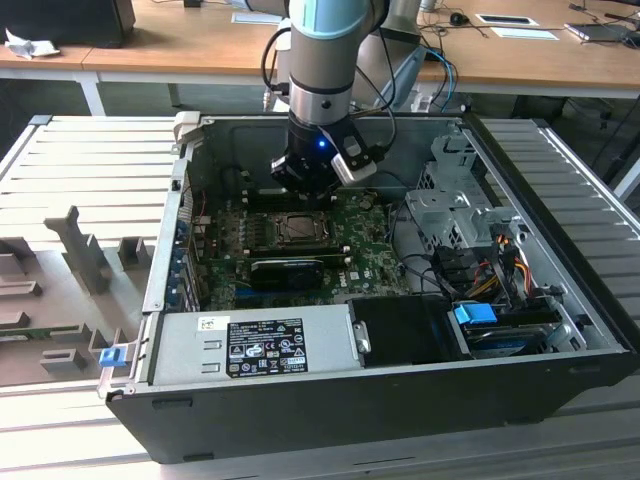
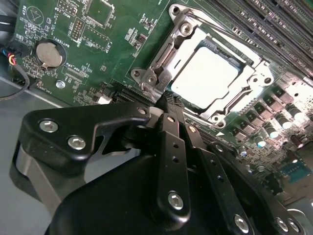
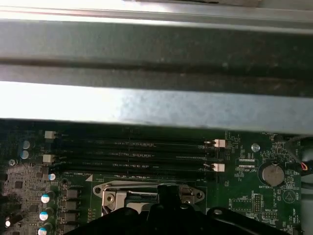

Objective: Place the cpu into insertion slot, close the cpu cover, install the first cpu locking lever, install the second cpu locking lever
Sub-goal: 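Install the second cpu locking lever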

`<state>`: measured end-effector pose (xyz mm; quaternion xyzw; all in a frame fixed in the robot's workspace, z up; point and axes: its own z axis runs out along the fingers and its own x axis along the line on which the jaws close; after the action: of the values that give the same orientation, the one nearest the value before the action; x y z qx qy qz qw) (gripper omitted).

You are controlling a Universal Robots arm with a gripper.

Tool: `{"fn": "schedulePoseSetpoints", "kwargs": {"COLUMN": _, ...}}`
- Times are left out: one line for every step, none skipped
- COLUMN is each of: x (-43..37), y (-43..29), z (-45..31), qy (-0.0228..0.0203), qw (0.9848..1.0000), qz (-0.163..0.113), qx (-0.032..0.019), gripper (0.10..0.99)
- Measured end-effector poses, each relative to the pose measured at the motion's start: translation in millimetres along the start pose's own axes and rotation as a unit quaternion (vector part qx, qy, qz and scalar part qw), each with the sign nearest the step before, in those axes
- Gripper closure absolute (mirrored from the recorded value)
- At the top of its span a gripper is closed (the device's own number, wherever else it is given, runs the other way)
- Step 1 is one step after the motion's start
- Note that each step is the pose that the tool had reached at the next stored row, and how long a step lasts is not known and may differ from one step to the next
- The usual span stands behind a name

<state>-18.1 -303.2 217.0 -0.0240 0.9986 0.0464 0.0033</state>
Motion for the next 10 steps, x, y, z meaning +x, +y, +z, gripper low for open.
{"fn": "schedulePoseSetpoints", "kwargs": {"x": 0.0, "y": -0.1, "z": 0.0, "qy": 0.0000, "qw": 1.0000, "qz": 0.000, "qx": 0.0002, "gripper": 0.980}}
{"fn": "schedulePoseSetpoints", "kwargs": {"x": 0.0, "y": -0.1, "z": -0.1, "qy": 0.0001, "qw": 1.0000, "qz": 0.000, "qx": 0.0003, "gripper": 0.980}}
{"fn": "schedulePoseSetpoints", "kwargs": {"x": 0.0, "y": -0.2, "z": -0.1, "qy": 0.0001, "qw": 1.0000, "qz": 0.000, "qx": 0.0003, "gripper": 0.980}}
{"fn": "schedulePoseSetpoints", "kwargs": {"x": 0.0, "y": -0.3, "z": -0.1, "qy": 0.0000, "qw": 1.0000, "qz": 0.000, "qx": 0.0002, "gripper": 0.980}}
{"fn": "schedulePoseSetpoints", "kwargs": {"x": 0.0, "y": -1.2, "z": -0.2, "qy": 0.0001, "qw": 1.0000, "qz": 0.000, "qx": 0.0003, "gripper": 0.980}}
{"fn": "schedulePoseSetpoints", "kwargs": {"x": 0.2, "y": -3.2, "z": -0.3, "qy": 0.0000, "qw": 1.0000, "qz": 0.000, "qx": 0.0002, "gripper": 0.980}}
{"fn": "schedulePoseSetpoints", "kwargs": {"x": 0.1, "y": -3.8, "z": -2.1, "qy": 0.0001, "qw": 1.0000, "qz": 0.000, "qx": 0.0003, "gripper": 0.980}}
{"fn": "schedulePoseSetpoints", "kwargs": {"x": 0.2, "y": -6.7, "z": -2.4, "qy": 0.0001, "qw": 1.0000, "qz": 0.000, "qx": 0.0002, "gripper": 0.980}}
{"fn": "schedulePoseSetpoints", "kwargs": {"x": 0.3, "y": -8.1, "z": -2.5, "qy": 0.0001, "qw": 1.0000, "qz": 0.000, "qx": 0.0003, "gripper": 0.980}}
{"fn": "schedulePoseSetpoints", "kwargs": {"x": 0.4, "y": -9.5, "z": -2.7, "qy": 0.0001, "qw": 1.0000, "qz": 0.000, "qx": 0.0003, "gripper": 0.980}}
